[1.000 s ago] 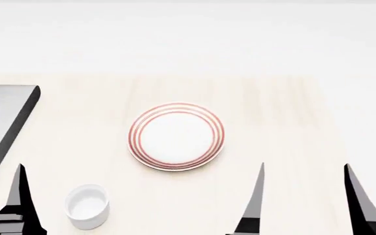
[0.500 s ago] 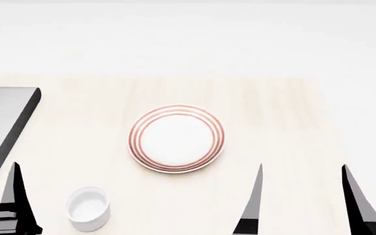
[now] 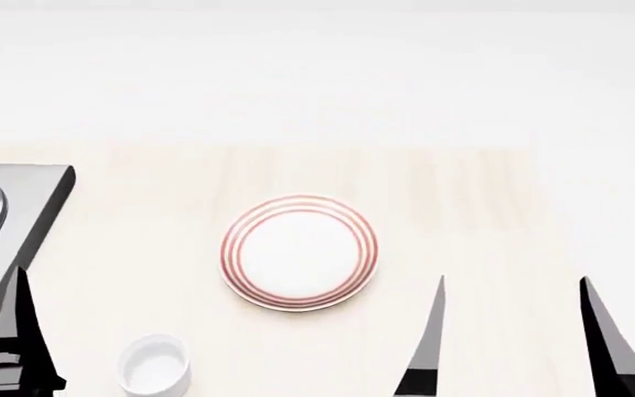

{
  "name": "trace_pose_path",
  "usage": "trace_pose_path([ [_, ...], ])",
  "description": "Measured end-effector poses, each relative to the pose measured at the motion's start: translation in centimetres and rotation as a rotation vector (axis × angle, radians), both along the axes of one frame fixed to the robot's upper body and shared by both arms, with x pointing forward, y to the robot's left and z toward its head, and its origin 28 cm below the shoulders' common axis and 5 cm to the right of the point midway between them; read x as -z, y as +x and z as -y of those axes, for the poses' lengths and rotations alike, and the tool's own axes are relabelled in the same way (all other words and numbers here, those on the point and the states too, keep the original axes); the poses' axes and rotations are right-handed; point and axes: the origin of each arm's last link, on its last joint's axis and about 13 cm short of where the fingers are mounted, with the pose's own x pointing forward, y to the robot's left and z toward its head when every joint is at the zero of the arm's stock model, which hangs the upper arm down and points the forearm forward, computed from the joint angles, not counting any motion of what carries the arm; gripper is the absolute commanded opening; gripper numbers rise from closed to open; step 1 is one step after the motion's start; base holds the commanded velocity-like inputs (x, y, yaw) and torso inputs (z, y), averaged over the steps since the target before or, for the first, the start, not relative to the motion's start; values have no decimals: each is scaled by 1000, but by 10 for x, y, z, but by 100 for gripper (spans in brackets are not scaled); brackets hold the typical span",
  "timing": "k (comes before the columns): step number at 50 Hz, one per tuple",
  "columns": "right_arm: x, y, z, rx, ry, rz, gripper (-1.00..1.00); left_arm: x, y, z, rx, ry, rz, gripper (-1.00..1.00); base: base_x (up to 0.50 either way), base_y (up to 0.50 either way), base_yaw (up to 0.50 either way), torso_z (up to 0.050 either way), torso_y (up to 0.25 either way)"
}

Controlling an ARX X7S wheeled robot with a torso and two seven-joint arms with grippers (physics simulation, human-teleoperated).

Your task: Pick the akita bowl on the cookies box and place it on the plate.

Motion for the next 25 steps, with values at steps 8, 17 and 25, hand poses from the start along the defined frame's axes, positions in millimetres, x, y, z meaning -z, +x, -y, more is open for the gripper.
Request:
trace_pose_path([
  [8, -1, -2, 0, -7, 2, 18, 100, -1, 0, 0, 2, 2, 4, 100, 500, -38, 0, 50, 0],
  [17, -1, -1, 2, 16, 7, 31, 100, 0, 0, 0, -6, 1, 1, 100, 278, 0, 0, 28, 0],
  [25, -1, 0, 2, 26, 6, 33, 100, 1, 0, 0, 12, -7, 9, 100, 0, 0, 0, 0, -62],
])
